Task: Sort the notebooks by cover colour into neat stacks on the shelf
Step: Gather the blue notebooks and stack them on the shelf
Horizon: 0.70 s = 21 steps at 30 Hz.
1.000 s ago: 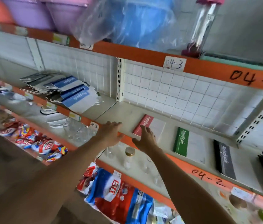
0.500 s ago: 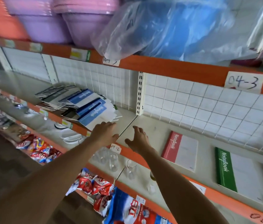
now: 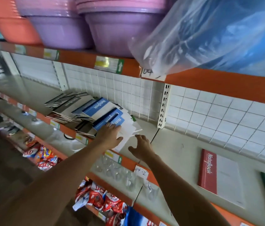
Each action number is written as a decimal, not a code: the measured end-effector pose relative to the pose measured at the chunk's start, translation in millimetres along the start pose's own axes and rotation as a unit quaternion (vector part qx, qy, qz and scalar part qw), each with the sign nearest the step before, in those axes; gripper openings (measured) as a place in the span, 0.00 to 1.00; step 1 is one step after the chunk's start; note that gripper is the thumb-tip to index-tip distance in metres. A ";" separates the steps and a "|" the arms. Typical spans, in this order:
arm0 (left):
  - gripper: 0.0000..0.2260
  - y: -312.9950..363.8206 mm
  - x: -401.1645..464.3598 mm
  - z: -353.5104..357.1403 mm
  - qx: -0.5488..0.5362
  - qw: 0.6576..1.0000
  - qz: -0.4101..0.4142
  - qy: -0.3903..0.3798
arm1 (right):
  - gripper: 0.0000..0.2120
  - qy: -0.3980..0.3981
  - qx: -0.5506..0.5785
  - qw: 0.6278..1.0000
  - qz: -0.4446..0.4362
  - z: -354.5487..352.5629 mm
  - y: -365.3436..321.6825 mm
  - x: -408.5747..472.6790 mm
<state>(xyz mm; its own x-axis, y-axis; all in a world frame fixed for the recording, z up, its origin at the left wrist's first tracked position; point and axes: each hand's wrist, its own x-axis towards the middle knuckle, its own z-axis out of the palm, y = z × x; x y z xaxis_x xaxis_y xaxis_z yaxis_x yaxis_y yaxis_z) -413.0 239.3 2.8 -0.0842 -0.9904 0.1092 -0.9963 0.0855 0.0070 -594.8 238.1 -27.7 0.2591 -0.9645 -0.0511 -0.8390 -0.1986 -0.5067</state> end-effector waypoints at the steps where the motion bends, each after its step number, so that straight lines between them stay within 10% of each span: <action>1: 0.27 -11.7 6.8 -0.4 -0.004 1.000 -0.001 0.001 | 0.35 0.004 -0.001 1.000 0.001 3.3 -8.1 8.1; 16: 0.20 -116.6 52.8 31.7 0.023 0.998 0.065 -0.003 | 0.28 0.040 -0.112 0.985 0.121 72.2 -77.6 46.2; 21: 0.18 -104.4 55.3 29.5 0.019 0.997 0.068 0.023 | 0.40 0.064 -0.084 0.958 0.266 70.5 -85.5 47.6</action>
<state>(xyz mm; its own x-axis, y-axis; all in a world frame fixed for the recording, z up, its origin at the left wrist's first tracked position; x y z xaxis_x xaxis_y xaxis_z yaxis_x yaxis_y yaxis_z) -314.1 172.4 -21.2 -0.2186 -0.9640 0.1512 -0.9757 0.2138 -0.0480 -477.0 221.5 -47.5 -0.2786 -0.9484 -0.1516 -0.9041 0.3122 -0.2918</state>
